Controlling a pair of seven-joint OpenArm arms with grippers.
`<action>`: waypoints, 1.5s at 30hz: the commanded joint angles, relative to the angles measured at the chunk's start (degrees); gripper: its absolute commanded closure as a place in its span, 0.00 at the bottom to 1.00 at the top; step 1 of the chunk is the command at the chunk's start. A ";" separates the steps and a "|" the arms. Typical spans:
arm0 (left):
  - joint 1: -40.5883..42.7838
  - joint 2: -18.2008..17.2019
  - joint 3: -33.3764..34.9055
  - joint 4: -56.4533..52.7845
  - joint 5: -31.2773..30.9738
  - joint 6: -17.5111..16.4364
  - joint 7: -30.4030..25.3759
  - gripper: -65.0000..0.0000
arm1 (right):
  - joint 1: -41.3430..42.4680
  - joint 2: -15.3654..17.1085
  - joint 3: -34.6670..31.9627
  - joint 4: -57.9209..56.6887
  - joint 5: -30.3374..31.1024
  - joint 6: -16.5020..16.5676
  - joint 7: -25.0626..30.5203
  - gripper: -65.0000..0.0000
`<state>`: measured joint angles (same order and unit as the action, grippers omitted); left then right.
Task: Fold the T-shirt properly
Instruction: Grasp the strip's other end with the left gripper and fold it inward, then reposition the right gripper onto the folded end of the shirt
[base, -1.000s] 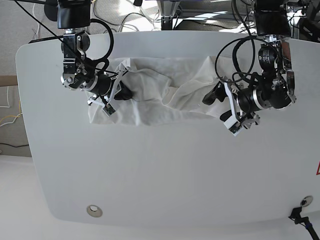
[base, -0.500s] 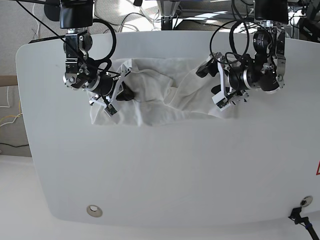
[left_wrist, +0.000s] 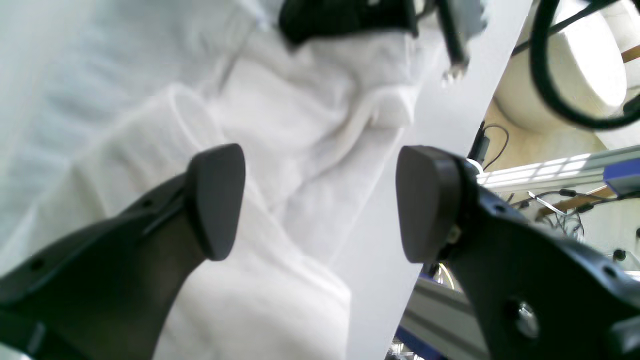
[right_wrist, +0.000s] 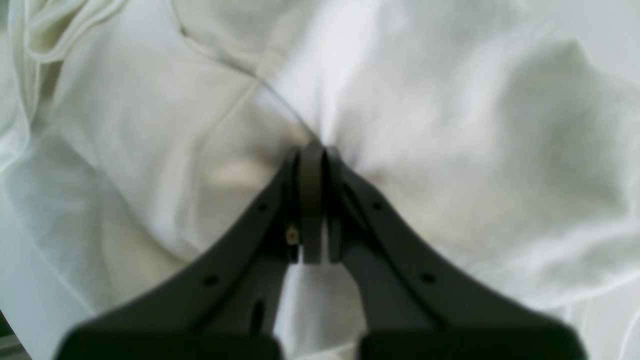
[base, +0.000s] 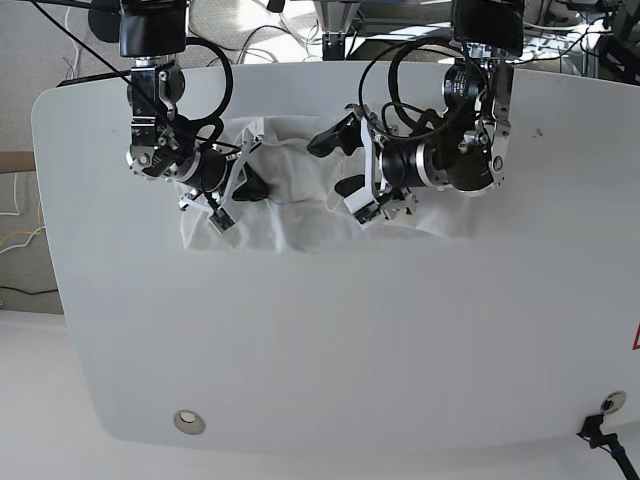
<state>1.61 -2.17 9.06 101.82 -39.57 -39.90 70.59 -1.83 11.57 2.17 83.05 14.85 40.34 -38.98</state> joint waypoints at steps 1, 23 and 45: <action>-1.65 -0.33 -0.22 1.17 -1.00 -0.10 -0.57 0.31 | -0.59 0.43 -0.28 -0.54 -4.26 -0.34 -5.28 1.00; 1.43 -13.34 -6.20 -6.22 22.56 -0.10 -21.31 1.00 | 1.17 0.25 -0.02 1.57 -4.26 -0.34 -5.28 1.00; 3.01 -14.48 -6.55 -16.15 28.36 -0.10 -25.88 1.00 | 5.12 -8.19 32.68 18.10 -3.82 -0.34 -15.66 0.11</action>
<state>4.25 -15.94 2.42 86.02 -14.44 -40.40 40.69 2.24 3.03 32.27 101.56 10.35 39.70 -53.91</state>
